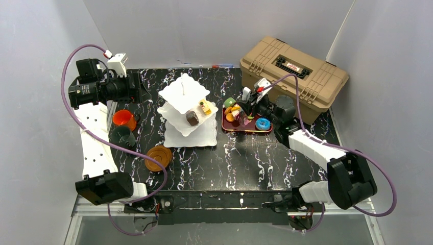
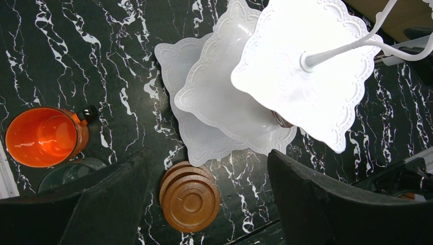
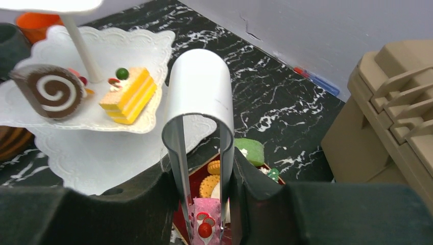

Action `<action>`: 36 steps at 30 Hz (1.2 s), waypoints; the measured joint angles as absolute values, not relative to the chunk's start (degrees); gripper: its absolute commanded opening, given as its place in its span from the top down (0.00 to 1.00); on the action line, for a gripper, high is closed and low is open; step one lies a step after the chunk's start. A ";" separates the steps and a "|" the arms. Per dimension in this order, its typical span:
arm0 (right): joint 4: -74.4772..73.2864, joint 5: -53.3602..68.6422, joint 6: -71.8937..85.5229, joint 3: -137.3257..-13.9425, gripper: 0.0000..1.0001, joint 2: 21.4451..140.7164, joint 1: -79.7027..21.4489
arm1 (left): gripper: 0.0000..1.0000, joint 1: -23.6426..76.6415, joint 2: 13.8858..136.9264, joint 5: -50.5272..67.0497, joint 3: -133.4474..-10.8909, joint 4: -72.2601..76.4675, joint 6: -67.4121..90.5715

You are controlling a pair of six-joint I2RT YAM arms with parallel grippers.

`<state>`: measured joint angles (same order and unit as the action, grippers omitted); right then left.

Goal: Serve the afternoon tea
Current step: Pick up the desert from the tray, then place the desert on the desert table.

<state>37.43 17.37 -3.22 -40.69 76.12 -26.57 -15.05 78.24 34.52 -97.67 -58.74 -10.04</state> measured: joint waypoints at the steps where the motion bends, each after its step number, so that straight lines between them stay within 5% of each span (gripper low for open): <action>1: 37.28 17.98 -2.66 -40.71 0.99 75.55 -26.57 | 0.20 -15.05 78.24 34.52 -97.67 -58.74 -10.04; 17: 40.23 12.80 6.90 -41.91 0.99 77.36 -39.51 | 0.20 -15.05 78.24 34.54 -97.67 -58.72 -9.93; 36: 61.67 -22.63 29.78 -32.53 0.99 87.50 -47.68 | 0.20 -15.05 78.11 34.65 -97.67 -58.70 -9.87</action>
